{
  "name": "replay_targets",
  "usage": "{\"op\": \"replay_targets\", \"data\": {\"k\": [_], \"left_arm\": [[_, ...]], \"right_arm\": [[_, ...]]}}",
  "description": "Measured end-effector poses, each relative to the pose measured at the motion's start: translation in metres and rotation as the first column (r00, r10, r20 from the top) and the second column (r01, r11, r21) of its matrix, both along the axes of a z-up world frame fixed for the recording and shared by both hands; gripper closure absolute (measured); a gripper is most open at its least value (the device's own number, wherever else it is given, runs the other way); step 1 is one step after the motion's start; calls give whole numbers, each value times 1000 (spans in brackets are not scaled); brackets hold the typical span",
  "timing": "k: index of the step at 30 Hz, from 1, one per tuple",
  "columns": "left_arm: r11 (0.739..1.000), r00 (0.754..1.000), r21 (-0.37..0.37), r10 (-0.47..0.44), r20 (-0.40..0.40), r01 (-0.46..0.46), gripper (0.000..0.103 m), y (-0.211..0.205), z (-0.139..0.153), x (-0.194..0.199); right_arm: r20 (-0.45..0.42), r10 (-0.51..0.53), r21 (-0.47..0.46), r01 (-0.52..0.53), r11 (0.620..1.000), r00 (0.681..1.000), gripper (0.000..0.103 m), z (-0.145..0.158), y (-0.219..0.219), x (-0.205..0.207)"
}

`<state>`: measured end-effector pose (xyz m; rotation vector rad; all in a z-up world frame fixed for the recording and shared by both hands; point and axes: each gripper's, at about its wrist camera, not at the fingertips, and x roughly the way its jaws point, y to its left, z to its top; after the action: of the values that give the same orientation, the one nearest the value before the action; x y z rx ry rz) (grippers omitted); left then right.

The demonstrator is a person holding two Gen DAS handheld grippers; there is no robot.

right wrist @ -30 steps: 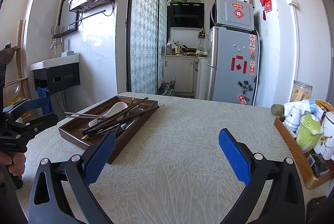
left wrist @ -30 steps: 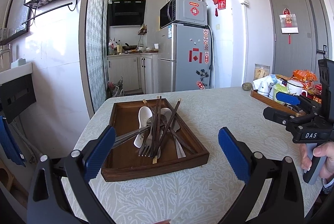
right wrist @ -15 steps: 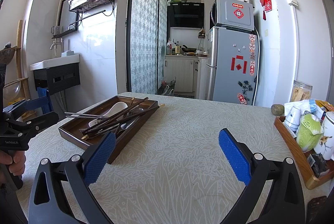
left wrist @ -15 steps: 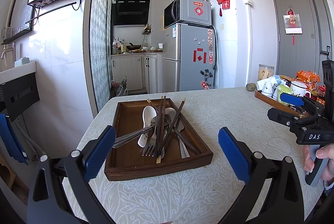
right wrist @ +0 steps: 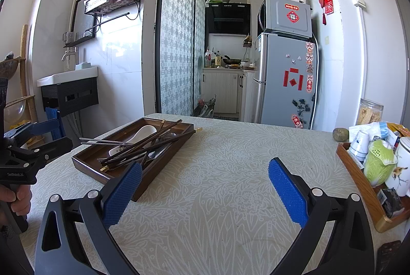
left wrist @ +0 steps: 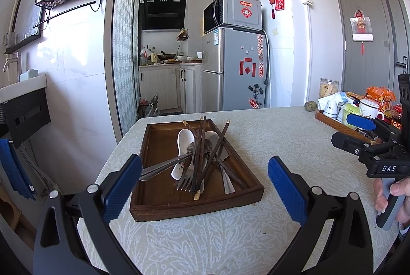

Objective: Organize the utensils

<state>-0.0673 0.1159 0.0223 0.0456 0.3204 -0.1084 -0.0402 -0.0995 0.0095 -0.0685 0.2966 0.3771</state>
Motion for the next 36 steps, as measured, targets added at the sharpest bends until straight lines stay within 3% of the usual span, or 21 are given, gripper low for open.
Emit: {"op": "replay_targets", "data": {"k": [36], "left_arm": [[1000, 1000, 2, 21, -3, -21, 3, 0, -1, 1]], "right_arm": [[0, 0, 1, 0, 1000, 1000, 3, 0, 1, 0]]}}
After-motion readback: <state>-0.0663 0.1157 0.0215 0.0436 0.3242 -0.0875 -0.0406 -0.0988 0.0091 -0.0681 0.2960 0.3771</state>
